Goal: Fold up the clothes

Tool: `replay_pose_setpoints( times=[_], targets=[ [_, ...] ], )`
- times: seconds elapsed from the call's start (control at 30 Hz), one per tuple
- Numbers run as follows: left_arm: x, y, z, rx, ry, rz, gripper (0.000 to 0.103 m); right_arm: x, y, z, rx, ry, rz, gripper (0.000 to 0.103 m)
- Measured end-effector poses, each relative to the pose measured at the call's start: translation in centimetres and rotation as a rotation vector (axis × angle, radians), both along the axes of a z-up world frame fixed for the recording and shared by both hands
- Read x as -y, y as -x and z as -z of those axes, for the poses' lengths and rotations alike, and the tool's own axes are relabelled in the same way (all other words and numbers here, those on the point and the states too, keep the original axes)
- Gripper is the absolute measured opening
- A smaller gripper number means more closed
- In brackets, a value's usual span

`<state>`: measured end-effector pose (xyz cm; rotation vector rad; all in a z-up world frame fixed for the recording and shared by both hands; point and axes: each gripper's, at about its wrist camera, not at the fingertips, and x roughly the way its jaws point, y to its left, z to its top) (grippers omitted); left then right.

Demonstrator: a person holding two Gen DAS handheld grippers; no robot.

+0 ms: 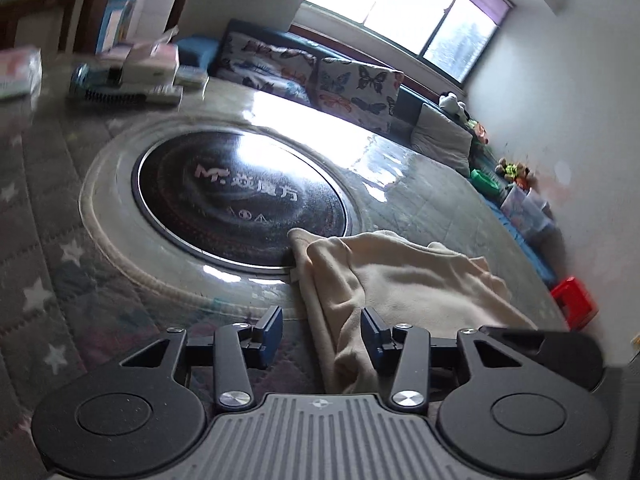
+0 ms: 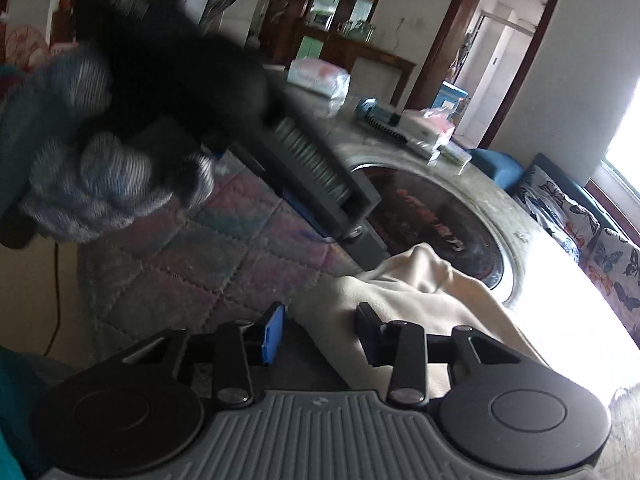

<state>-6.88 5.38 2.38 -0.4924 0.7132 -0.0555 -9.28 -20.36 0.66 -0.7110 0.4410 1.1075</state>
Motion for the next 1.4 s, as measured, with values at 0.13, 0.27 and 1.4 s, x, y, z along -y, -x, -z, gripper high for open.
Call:
replay_pose_setpoints(
  times=[0.13, 0.27, 1.4],
  targets=[
    [-0.5, -0.7, 0.5, -0.022, 0.127, -0.038, 0.055, -0.3, -0.5, -0.2, -0.026, -0.015, 0.018, 0.013],
    [-1.0, -1.9, 0.9, -0.053, 0.219, -0.099, 0.058, 1.1, -2.3, -1.7, -0.154, -0.101, 0.070, 0.009],
    [0.6, -5.2, 1.9, -0.096, 0.300, -0.133, 0.016, 15.4, -12.2, -2.3, -0.262, -0.322, 0.570, 0.035]
  ],
)
